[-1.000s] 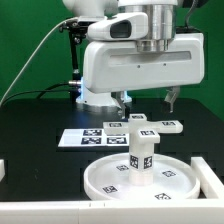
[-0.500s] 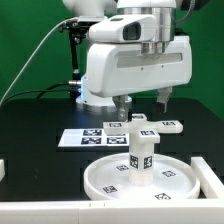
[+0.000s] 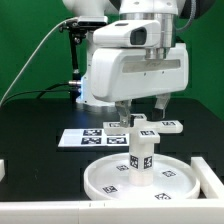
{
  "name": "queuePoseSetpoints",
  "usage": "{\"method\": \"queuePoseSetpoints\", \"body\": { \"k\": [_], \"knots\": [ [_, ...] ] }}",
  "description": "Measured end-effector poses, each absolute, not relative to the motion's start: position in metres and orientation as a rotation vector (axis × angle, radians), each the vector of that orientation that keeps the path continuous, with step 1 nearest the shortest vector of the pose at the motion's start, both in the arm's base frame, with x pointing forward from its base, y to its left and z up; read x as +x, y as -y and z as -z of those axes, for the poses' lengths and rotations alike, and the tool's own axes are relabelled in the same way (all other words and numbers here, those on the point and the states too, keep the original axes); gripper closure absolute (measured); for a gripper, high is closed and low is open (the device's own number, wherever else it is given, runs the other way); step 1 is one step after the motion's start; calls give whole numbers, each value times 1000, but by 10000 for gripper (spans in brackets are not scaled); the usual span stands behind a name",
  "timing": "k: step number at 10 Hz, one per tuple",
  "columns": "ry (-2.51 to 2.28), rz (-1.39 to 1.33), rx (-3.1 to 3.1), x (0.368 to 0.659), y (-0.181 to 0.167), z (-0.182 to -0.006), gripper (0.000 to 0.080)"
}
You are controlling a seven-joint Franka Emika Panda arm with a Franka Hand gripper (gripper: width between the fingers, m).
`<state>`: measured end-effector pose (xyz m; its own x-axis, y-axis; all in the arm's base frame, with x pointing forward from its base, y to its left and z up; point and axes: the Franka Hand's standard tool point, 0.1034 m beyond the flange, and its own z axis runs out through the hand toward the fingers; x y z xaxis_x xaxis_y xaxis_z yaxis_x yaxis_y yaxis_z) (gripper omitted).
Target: Assemble round table
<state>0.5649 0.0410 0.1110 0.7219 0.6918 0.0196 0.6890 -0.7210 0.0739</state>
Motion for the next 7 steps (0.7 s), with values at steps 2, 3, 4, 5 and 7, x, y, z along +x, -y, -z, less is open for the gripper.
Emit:
{"method": "queuePoseSetpoints", "body": {
  "k": [2, 3, 4, 5, 7],
  "knots": [
    [-1144, -69, 2859, 565, -41, -111, 151],
    [-1141, -69, 2861, 564, -44, -110, 151],
    [-1140, -69, 2862, 564, -46, -110, 151],
    [-1131, -70, 2865, 564, -47, -111, 151],
    [-1127, -77, 2870, 565, -46, -117, 151]
  ]
}}
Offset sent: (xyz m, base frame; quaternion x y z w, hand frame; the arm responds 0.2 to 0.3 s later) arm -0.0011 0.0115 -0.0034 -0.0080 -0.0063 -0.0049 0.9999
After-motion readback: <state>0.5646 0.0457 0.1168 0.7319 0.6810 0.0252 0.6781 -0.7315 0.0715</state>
